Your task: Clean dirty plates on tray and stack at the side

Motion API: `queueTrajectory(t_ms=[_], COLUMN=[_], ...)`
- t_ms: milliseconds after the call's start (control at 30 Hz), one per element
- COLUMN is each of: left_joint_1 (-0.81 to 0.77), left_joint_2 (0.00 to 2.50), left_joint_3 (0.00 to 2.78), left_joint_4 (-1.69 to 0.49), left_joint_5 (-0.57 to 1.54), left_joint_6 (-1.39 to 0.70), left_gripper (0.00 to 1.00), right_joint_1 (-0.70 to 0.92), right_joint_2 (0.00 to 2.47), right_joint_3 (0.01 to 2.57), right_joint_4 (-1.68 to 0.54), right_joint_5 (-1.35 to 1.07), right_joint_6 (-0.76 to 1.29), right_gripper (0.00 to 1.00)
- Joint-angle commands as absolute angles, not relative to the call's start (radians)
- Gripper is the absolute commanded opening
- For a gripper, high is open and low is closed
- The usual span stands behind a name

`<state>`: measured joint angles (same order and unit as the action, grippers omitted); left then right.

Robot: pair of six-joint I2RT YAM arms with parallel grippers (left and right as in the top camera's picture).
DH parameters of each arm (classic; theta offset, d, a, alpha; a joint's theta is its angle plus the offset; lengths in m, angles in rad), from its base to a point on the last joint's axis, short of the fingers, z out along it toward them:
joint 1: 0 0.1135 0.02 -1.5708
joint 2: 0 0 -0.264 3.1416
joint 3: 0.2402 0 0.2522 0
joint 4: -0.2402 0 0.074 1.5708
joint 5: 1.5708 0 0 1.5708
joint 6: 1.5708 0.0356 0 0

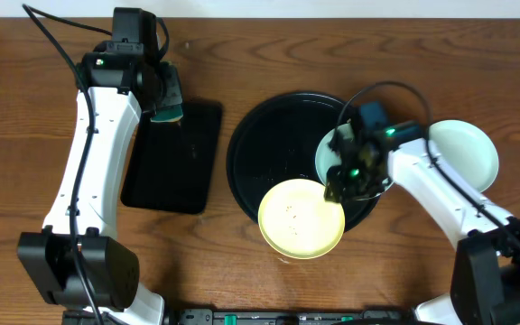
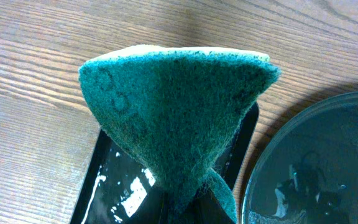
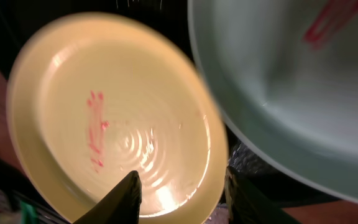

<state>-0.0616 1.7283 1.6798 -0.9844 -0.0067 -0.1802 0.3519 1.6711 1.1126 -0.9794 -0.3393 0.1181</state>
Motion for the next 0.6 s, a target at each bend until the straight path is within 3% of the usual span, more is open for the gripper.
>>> queueTrajectory(t_ms=[0, 567], left_joint_1=[-0.059, -0.059], left_joint_2=[1.728, 1.728], left_joint_3=[1.689, 1.689], left_joint_4=[-0.983, -0.984], left_joint_5=[-0.019, -0.019], left_joint_6=[-0.181, -0.181], left_gripper=[0.08, 0.08], right_joint_1=[0.408, 0.467], right_joint_2=[1.669, 1.669], right_joint_3=[1.082, 1.058], right_joint_4=[-0.980, -1.007], right_joint_5=[-0.287, -0.120], right_joint_6=[0.126, 0.286], right_gripper=[0.40, 0.36])
